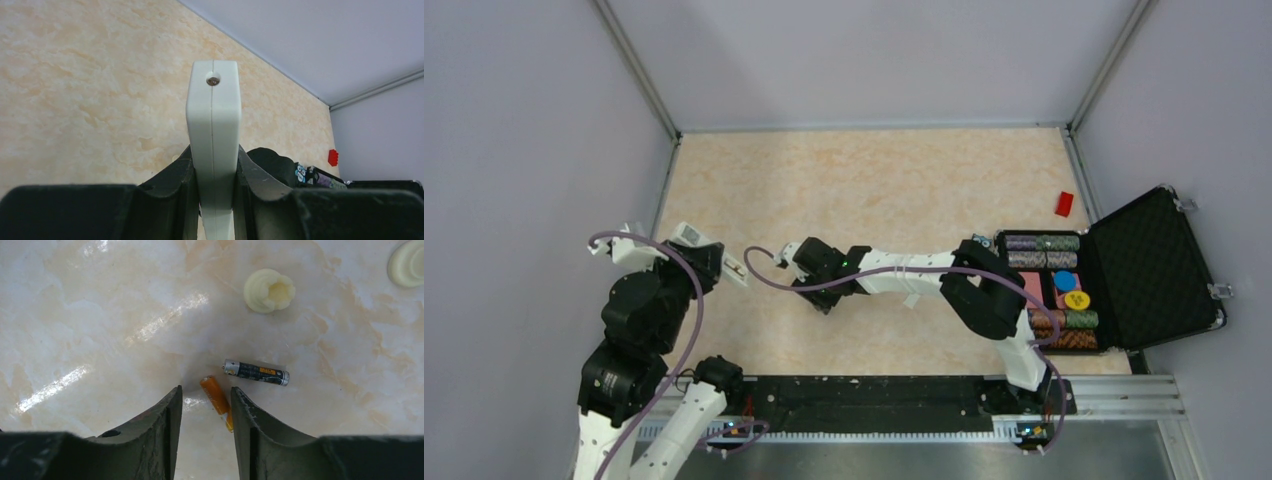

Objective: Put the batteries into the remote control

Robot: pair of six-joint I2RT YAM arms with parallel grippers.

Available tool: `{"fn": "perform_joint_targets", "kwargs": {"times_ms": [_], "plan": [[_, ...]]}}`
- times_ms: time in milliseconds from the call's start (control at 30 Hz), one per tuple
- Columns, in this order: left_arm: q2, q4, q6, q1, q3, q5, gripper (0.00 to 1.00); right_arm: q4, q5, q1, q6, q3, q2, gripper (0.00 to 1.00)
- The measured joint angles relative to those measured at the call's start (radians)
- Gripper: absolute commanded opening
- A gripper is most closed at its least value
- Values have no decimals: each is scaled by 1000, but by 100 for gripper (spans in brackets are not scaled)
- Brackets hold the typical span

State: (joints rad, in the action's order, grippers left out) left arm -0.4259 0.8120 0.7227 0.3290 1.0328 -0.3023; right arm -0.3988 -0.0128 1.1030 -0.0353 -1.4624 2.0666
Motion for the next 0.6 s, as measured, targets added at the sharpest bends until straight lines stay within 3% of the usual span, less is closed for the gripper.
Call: {"fn": "perform_joint_targets", "kwargs": {"times_ms": [300,600], "plan": [[31,-157,-86,-1,-102,244,0,25,64,-5,-31,38,-19,7],[135,-399,-117,-1,-246,512,0,135,15,-81,-130,356,-238,4]]}}
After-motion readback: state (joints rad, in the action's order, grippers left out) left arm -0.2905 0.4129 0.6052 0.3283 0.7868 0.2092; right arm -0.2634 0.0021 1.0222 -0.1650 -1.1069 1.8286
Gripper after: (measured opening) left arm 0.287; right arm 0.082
